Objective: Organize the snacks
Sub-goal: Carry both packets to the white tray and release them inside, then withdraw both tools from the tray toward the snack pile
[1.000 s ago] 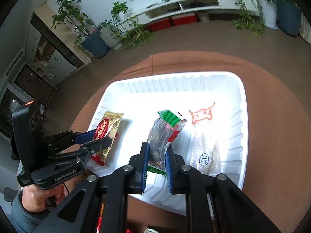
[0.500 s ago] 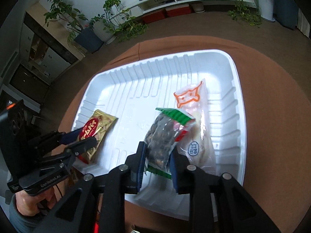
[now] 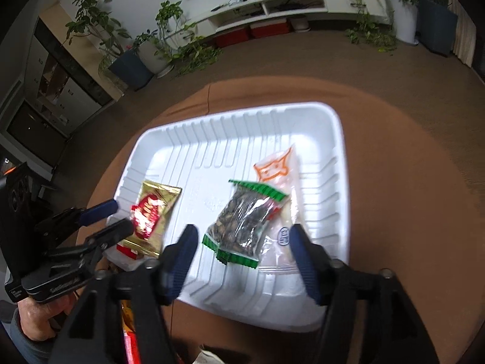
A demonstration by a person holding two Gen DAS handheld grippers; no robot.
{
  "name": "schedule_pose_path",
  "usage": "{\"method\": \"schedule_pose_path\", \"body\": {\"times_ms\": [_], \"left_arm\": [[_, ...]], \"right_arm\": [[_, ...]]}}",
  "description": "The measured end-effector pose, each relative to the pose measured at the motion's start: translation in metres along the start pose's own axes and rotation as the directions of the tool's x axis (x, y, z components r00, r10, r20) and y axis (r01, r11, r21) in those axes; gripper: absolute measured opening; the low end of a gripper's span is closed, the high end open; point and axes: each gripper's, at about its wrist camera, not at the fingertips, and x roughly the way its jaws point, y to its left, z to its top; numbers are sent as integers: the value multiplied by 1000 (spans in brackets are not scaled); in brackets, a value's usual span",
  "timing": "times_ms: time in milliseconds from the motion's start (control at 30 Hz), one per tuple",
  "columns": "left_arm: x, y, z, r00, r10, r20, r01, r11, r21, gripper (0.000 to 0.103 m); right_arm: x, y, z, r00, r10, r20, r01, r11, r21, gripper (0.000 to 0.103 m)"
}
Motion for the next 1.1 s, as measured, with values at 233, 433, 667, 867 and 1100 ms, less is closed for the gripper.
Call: {"method": "schedule_pose_path", "body": {"times_ms": [233, 433, 667, 867, 1100], "left_arm": [[-57, 2, -20, 996, -11, 85, 13, 1000, -21, 103], [-117, 1, -77, 980, 26, 199, -17, 999, -47, 103], [-149, -6, -162, 978, 33, 204, 0, 987, -160, 103], [-131, -10, -225, 994, -48, 100, 80, 938, -338, 103], [-123, -25, -269, 996, -59, 62, 77, 928, -363, 103]], "right_arm": [[-71, -1, -7, 992, 31, 125, -35, 999, 30, 90], [-140, 17, -57, 963, 104, 250, -106, 994, -6, 94], [-181, 34, -170, 929, 101, 355, -105, 994, -6, 94], [-189, 28, -256, 927, 53, 371, -89, 993, 82, 94], [-181, 36, -321, 940, 5, 341, -37, 995, 88, 94]]}}
